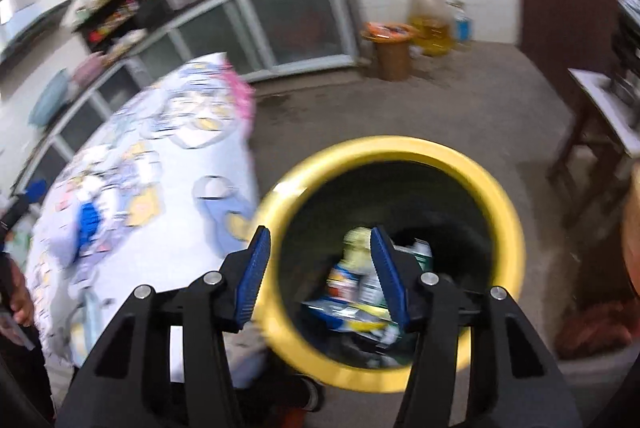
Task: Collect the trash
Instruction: 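Open both tools over the bin to drop the bag and wrapper, then grasp the white mesh fruit net with the right tool while the left tool grasps the blue glove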
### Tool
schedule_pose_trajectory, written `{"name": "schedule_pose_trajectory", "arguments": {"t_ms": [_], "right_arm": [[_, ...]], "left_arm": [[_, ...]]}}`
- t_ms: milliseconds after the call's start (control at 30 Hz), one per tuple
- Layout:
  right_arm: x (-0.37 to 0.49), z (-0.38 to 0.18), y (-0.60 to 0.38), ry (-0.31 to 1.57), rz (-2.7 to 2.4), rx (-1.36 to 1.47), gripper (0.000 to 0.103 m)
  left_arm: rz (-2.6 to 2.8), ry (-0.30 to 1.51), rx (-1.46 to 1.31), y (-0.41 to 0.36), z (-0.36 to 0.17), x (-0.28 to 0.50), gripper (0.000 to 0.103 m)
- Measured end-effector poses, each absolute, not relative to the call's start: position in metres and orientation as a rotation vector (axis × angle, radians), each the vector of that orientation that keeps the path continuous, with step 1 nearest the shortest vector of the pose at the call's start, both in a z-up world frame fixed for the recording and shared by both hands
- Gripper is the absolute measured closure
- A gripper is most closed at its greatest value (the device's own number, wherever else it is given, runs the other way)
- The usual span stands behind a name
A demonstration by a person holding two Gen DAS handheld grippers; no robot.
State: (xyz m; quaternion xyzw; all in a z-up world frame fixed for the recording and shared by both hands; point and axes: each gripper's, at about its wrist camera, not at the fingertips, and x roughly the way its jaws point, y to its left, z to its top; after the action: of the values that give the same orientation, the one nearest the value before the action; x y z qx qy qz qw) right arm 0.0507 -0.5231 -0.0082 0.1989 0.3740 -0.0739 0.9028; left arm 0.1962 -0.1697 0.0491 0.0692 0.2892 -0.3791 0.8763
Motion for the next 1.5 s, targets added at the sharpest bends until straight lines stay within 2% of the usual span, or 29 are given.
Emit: {"name": "schedule_pose_trajectory", "arguments": {"t_ms": [200,233,300,467,600,700,900,1333,1367,1433,1500], "right_arm": [[0.1,0.008,-0.45,0.794,0.117,0.365,0.051],[0.107,0.01,-0.439,0.8,0.16,0.364,0.048],[0.122,0.014,-0.416,0.824,0.25,0.363,0.04],[0.166,0.026,-0.347,0.926,0.452,0.314,0.035],[0.197,0.036,-0.305,1.004,0.497,0.268,0.035],[0.227,0.039,-0.277,1.07,0.555,0.287,0.037],[0.283,0.041,-0.221,1.173,0.635,0.251,0.056],[0.343,0.01,-0.182,1.327,0.635,0.267,0.058],[0.345,0.008,-0.181,1.333,0.633,0.268,0.058],[0.349,0.002,-0.179,1.344,0.628,0.263,0.058],[0.353,-0.002,-0.178,1.348,0.612,0.261,0.058]], "left_arm": [[-0.586,0.641,0.146,-0.056,0.043,0.195,0.016],[-0.553,0.653,0.157,-0.04,0.039,0.195,0.016],[-0.533,0.667,0.176,-0.023,0.033,0.197,0.016],[-0.574,0.679,0.228,-0.004,0.019,0.201,0.016],[-0.622,0.693,0.244,0.002,0.01,0.209,0.016],[-0.65,0.708,0.257,-0.002,0.004,0.215,0.016],[-0.731,0.743,0.247,-0.011,-0.007,0.229,0.016],[-0.777,0.84,0.202,-0.02,-0.027,0.264,0.017],[-0.777,0.846,0.202,-0.021,-0.028,0.265,0.018],[-0.792,0.854,0.207,-0.024,-0.031,0.268,0.027],[-0.802,0.864,0.213,-0.027,-0.035,0.269,0.028]]}}
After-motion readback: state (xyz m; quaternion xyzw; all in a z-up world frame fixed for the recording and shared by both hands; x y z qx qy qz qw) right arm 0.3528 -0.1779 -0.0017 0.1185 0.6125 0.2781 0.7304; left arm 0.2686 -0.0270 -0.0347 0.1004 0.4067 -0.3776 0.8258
